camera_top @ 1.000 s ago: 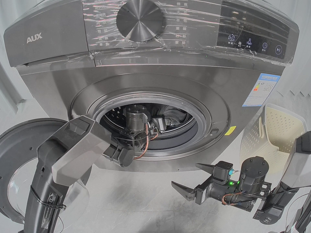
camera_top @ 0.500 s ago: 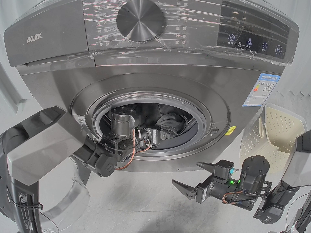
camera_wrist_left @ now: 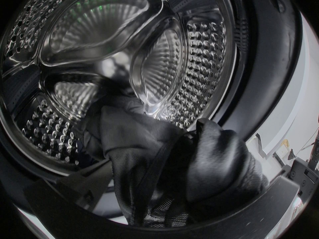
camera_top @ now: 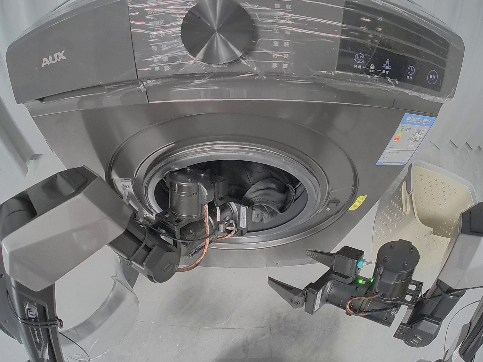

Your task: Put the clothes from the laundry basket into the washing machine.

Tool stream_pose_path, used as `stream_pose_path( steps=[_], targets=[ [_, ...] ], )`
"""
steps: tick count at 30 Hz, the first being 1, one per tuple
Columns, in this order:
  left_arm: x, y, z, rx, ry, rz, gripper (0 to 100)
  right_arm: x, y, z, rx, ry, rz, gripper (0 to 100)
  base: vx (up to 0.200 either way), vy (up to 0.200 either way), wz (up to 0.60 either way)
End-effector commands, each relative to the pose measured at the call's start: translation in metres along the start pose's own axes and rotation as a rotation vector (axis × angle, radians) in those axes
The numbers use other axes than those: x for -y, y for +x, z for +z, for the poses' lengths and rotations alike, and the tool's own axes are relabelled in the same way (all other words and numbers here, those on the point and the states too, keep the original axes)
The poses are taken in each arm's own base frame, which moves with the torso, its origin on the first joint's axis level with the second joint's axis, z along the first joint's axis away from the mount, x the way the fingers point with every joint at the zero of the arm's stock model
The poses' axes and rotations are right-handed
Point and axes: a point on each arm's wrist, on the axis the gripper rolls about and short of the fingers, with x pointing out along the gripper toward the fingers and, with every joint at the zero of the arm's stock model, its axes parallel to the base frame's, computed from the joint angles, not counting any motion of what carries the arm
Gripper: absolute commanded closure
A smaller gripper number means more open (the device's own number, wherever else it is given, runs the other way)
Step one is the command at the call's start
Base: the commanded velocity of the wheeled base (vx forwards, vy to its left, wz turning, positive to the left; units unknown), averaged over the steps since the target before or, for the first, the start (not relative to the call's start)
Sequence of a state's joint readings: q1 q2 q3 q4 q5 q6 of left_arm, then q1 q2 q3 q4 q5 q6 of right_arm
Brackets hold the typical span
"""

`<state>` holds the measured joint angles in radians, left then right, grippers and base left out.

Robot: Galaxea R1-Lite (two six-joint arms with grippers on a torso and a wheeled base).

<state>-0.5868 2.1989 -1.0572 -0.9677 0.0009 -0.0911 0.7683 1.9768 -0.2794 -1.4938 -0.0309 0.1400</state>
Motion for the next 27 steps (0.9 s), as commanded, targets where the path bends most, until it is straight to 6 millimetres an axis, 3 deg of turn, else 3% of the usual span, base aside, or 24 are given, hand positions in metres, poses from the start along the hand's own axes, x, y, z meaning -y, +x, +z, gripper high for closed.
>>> stream_pose_path(
  steps=[1, 7, 11, 13, 16, 24, 27],
  targets=[
    [-0.006, 0.022, -0.017, 0.034, -0.001, 0.014, 100, 0.0, 0.0, 0.0, 0.0, 0.0, 0.0, 0, 0.0, 0.0, 0.0],
    [-0.014, 0.051, -0.028, 0.099, -0.016, 0.044, 100, 0.0, 0.001, -0.001, -0.005, 0.001, 0.0, 0, 0.0, 0.0, 0.0],
    [-0.034, 0.085, -0.029, 0.201, -0.04, 0.164, 100, 0.0, 0.001, -0.001, -0.005, 0.001, 0.0, 0, 0.0, 0.0, 0.0],
    [-0.04, 0.093, -0.027, 0.229, -0.053, 0.192, 100, 0.0, 0.001, -0.002, -0.007, 0.001, -0.001, 0, 0.0, 0.0, 0.0],
    [-0.06, 0.114, -0.017, 0.317, -0.099, 0.258, 100, 0.0, 0.001, -0.002, -0.007, 0.001, 0.001, 0, 0.0, 0.0, 0.0],
    [-0.074, 0.129, 0.005, 0.451, -0.144, 0.31, 100, -0.001, 0.001, -0.002, -0.009, 0.0, 0.004, 0, 0.0, 0.0, 0.0],
    [-0.072, 0.131, 0.001, 0.437, -0.146, 0.307, 100, -0.001, 0.001, -0.002, -0.007, 0.0, 0.004, 0, 0.0, 0.0, 0.0]
  ],
)
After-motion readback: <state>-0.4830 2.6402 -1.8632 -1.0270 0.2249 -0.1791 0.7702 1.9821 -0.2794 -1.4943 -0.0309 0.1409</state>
